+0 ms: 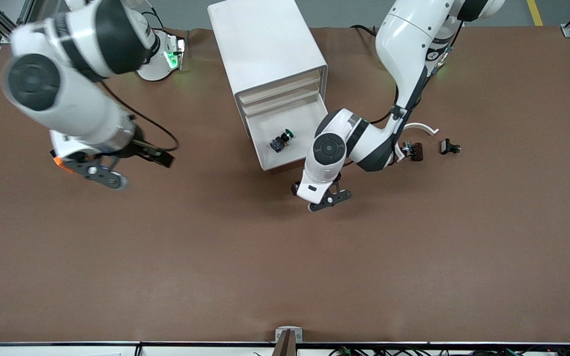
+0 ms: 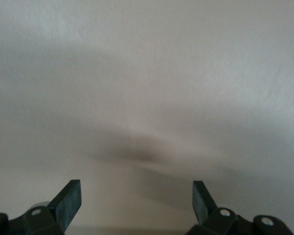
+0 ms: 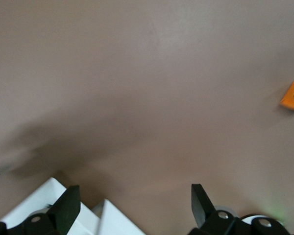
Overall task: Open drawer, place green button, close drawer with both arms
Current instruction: 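Retract the right gripper from the button while the left gripper reaches the drawer, then push the drawer closed with the left gripper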
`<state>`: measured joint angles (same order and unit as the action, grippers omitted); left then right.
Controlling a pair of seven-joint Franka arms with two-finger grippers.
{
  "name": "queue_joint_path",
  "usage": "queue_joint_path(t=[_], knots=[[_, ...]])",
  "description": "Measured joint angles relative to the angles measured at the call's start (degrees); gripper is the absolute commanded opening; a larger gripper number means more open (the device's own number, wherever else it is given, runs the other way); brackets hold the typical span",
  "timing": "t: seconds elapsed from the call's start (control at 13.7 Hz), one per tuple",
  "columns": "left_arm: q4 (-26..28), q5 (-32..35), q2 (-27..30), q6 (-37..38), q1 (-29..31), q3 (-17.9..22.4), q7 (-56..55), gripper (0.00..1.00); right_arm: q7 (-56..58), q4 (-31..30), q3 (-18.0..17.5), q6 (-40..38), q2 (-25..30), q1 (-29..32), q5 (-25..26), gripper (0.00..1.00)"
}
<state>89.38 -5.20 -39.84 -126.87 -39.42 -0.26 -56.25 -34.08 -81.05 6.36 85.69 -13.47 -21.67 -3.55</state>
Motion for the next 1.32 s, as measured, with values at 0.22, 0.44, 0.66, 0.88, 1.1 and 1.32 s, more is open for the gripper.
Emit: queue_joint_path(t=[0.22, 0.44, 0.66, 0.88, 1.1, 1.32], knots=[[1.83, 0.00, 1.13, -0.05, -1.68, -0.02, -1.42, 1.00, 16.65, 0.00, 0.11, -3.11, 2.20, 8.15, 0.07, 1.00], [3.64, 0.01, 2.43, -0.05, -2.82, -0.05, -1.46, 1.00, 27.13, -0.01, 0.16, -3.85, 3.48, 15.71, 0.04, 1.00], [4.65, 0.01, 2.73, -0.05, -4.23, -0.11, -1.54, 1.00, 30.07, -0.02, 0.13, -3.85, 3.86, 18.87, 0.97, 1.00], [5.56, 0.01, 2.74, -0.07, -5.33, -0.50, -1.54, 1.00, 33.29, -0.68, -0.11, -3.73, 3.83, 19.05, 3.52, 1.00], [6.15, 0.02, 2.94, -0.26, -5.63, -1.71, -1.55, 1.00, 37.54, -0.96, -0.11, -3.84, 3.80, 19.65, 3.78, 1.00], [7.43, 0.02, 3.71, -0.26, -5.61, -3.09, -2.50, 1.00, 38.99, -0.98, -0.10, -5.12, 3.80, 21.23, 3.78, 1.00]])
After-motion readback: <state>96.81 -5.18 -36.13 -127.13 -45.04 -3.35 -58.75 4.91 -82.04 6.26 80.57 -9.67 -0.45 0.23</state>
